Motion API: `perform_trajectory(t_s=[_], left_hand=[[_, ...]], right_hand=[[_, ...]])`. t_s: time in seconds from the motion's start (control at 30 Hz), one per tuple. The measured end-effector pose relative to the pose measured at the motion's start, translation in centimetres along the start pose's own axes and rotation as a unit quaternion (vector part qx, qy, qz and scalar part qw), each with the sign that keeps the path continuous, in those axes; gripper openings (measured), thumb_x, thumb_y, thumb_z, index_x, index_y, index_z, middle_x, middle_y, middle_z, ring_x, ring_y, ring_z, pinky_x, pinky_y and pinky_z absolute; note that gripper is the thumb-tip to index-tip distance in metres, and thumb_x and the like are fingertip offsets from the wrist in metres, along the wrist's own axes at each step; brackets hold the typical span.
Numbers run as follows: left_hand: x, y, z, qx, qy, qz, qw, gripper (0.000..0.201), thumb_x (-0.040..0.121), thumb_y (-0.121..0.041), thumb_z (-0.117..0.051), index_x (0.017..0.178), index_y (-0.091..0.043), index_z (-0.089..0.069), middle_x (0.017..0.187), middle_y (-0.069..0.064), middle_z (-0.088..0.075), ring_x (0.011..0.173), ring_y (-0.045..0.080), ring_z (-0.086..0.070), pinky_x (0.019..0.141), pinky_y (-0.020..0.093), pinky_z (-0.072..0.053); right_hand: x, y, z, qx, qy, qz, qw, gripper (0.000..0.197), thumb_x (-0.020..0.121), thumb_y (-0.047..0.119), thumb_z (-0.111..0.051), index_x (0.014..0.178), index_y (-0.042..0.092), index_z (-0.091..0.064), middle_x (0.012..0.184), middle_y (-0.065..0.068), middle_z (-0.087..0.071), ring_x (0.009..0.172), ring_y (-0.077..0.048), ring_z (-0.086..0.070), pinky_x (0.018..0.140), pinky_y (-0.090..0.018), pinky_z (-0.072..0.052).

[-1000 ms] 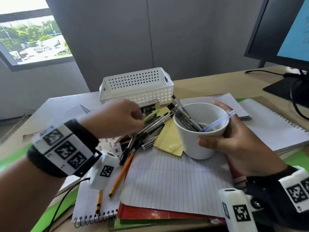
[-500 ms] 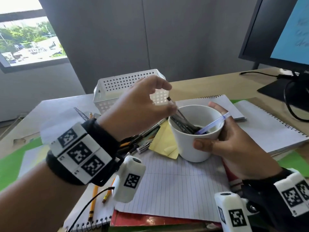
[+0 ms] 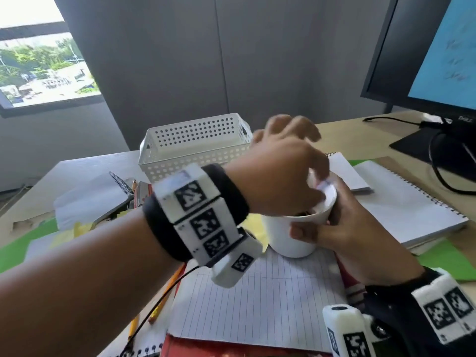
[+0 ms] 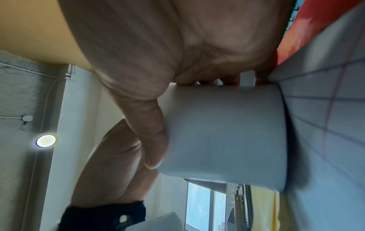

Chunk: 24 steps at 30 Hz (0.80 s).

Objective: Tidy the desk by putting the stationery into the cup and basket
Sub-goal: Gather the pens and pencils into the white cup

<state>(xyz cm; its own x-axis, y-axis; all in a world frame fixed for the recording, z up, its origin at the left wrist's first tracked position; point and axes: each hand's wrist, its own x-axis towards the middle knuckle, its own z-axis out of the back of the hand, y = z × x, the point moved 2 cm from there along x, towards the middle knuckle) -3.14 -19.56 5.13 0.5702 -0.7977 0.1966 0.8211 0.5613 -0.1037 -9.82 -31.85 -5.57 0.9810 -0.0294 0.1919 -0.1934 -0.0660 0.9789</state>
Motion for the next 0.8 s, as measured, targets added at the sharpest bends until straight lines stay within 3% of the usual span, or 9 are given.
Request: perform_trajectory(t_s=[0.13,0.2,0.27,0.33,0.37,0.47,0.53,0.63,0.8], left_hand=[[-1.2,3.7,2.7,-0.228,-0.104,0.126,0.960,0.011,0.088,-0.043,-0.073,0.089,-0.033,-0.076,0.121,-0.013,-0.054,0.121,0.015,-0.051,0.096,0.029,-0.044],[-2.3,5.3,2.9,-0.255,-0.064,0.158,0.952,0.011,0.090,-0.041,-0.071,0.092,-0.032,-0.077,0.112,-0.019,-0.059,0.104,0.005,-0.060,0.083,0.018,-0.048],[-3.5,6.1,2.4,-0.201,0.010,0.155,0.967,0.012,0.088,-0.042,-0.071,0.098,-0.039,-0.077,0.117,-0.023,-0.057,0.110,-0.001,-0.055,0.095,0.023,-0.045],[-4.8,7.1,2.2,-0.189,0.013,0.163,0.968,0.023,0.085,-0.043,-0.072,0.107,-0.047,-0.072,0.126,-0.022,-0.057,0.120,0.001,-0.053,0.105,0.033,-0.044],[-5.4,7.8,2.3,-0.207,-0.005,0.169,0.964,0.027,0.085,-0.040,-0.073,0.111,-0.046,-0.071,0.124,-0.020,-0.060,0.118,0.001,-0.056,0.103,0.033,-0.049],[-7.2,9.5,2.8,-0.249,-0.039,0.200,0.947,0.021,0.087,-0.025,-0.075,0.106,-0.033,-0.070,0.102,-0.011,-0.070,0.089,0.003,-0.068,0.072,0.022,-0.057],[-8.1,10.3,2.0,-0.162,0.003,0.201,0.966,0.010,0.087,-0.027,-0.076,0.093,-0.032,-0.069,0.088,-0.010,-0.070,0.074,0.004,-0.066,0.061,0.017,-0.052],[-9.1,11.1,-0.5,-0.006,0.086,0.199,0.976,0.013,0.087,-0.037,-0.074,0.078,-0.032,-0.066,0.078,-0.013,-0.065,0.069,0.003,-0.061,0.060,0.017,-0.049],[-9.2,11.9,-3.3,0.084,0.156,0.219,0.959,0.026,0.089,-0.054,-0.067,0.087,-0.029,-0.072,0.080,-0.011,-0.066,0.075,0.009,-0.063,0.063,0.030,-0.056]], right_hand=[[-0.1,-0.7,0.6,0.005,-0.011,-0.014,1.000,0.117,0.057,0.029,-0.097,0.151,0.043,-0.030,0.135,0.009,-0.064,0.126,-0.013,-0.061,0.103,-0.040,-0.049],[0.0,-0.8,0.6,0.005,-0.012,-0.016,1.000,0.124,0.050,0.039,-0.100,0.151,0.047,-0.028,0.134,0.013,-0.063,0.126,-0.010,-0.060,0.102,-0.037,-0.050],[0.1,-0.8,0.6,0.008,-0.018,-0.015,1.000,0.129,0.045,0.045,-0.100,0.152,0.046,-0.028,0.136,0.013,-0.063,0.127,-0.009,-0.059,0.103,-0.036,-0.049],[0.1,-0.8,0.5,0.012,-0.019,-0.012,1.000,0.131,0.042,0.046,-0.100,0.153,0.043,-0.029,0.136,0.012,-0.063,0.128,-0.009,-0.059,0.102,-0.035,-0.048],[0.1,-0.8,0.4,0.014,-0.015,-0.012,1.000,0.130,0.044,0.044,-0.100,0.153,0.042,-0.030,0.136,0.011,-0.063,0.127,-0.009,-0.059,0.101,-0.034,-0.050],[0.1,-0.7,0.3,0.020,-0.012,-0.011,1.000,0.117,0.055,0.023,-0.099,0.151,0.039,-0.033,0.133,0.008,-0.066,0.124,-0.011,-0.062,0.097,-0.023,-0.053],[0.1,-0.7,0.3,0.024,-0.022,-0.011,0.999,0.113,0.054,0.009,-0.093,0.148,0.038,-0.037,0.129,0.008,-0.068,0.122,-0.011,-0.063,0.095,-0.020,-0.053],[0.1,-0.6,0.2,0.028,-0.017,-0.009,0.999,0.109,0.057,0.013,-0.093,0.148,0.035,-0.039,0.130,0.004,-0.068,0.122,-0.014,-0.064,0.097,-0.023,-0.053],[0.1,-0.4,0.1,0.029,-0.010,0.001,1.000,0.099,0.063,-0.001,-0.079,0.150,0.027,-0.040,0.131,-0.001,-0.068,0.125,-0.020,-0.062,0.102,-0.029,-0.051]])
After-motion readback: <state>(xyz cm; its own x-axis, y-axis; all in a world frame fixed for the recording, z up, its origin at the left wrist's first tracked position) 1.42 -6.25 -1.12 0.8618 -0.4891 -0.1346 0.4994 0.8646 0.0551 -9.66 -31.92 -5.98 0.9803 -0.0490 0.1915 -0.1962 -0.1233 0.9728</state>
